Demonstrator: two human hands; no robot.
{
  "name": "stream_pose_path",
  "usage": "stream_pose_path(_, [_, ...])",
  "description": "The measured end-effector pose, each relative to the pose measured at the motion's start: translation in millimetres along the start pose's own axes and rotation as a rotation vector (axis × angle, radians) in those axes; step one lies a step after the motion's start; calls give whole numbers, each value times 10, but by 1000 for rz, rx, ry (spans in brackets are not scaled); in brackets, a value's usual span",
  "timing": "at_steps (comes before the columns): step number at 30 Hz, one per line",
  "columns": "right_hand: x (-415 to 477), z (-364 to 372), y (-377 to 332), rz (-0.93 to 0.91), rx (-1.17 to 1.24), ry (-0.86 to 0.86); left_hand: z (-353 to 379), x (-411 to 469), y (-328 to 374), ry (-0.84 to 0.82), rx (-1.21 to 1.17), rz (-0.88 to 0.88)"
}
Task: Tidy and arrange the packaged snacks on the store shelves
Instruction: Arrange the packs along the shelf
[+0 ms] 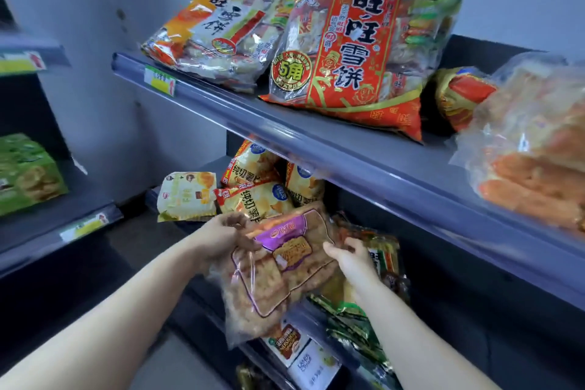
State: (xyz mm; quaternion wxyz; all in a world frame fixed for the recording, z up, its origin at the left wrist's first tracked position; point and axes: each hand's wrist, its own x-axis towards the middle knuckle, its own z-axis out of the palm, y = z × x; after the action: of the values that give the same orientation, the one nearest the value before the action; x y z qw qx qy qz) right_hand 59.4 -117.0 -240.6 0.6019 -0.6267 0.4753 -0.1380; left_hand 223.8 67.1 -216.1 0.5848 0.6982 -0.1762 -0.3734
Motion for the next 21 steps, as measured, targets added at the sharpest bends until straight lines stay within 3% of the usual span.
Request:
stream_pose_path(3, [-235, -163, 45, 29, 148, -77, -61, -366, 69, -139, -63, 9])
stream_pose_path(6, [-522, -401, 46, -9, 291, -203, -77, -693, 96, -158, -91, 25])
stream_pose_path(11, [-1008, -775, 35, -122, 261, -395, -72, -1127, 120, -185, -126, 75])
stream_pose_path(17, [-1641, -973, -181, -368, 233, -293, -32, -1387, 43, -218, -189, 98])
stream_pose_path(21, [-2192, -1063, -428, -495, 296, -182, 105, -1554, 242, -150, -208, 185])
